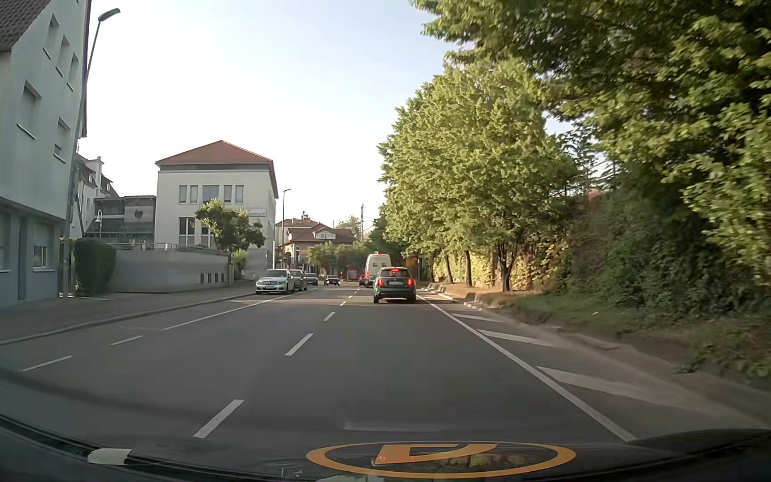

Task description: Follow the waypoints while adhering to traffic rules and regulations

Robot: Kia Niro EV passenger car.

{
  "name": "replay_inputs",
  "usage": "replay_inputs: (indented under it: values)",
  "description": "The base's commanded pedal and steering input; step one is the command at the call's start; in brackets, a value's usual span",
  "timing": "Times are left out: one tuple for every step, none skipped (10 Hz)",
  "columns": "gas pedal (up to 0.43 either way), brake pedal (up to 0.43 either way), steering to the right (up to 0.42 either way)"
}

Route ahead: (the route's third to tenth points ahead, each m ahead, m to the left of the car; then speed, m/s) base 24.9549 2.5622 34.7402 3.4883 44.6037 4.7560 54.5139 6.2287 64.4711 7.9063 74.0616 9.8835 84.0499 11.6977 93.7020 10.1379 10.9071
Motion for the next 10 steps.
replay_inputs:
  values:
    - [0.118,0.0,-0.048]
    - [0.118,0.0,-0.044]
    - [0.118,0.0,-0.039]
    - [0.118,0.0,-0.033]
    - [0.118,0.0,-0.026]
    - [0.11,0.0,-0.018]
    - [0.11,0.0,-0.013]
    - [0.11,0.0,-0.007]
    - [0.11,0.0,-0.006]
    - [0.11,0.0,-0.006]
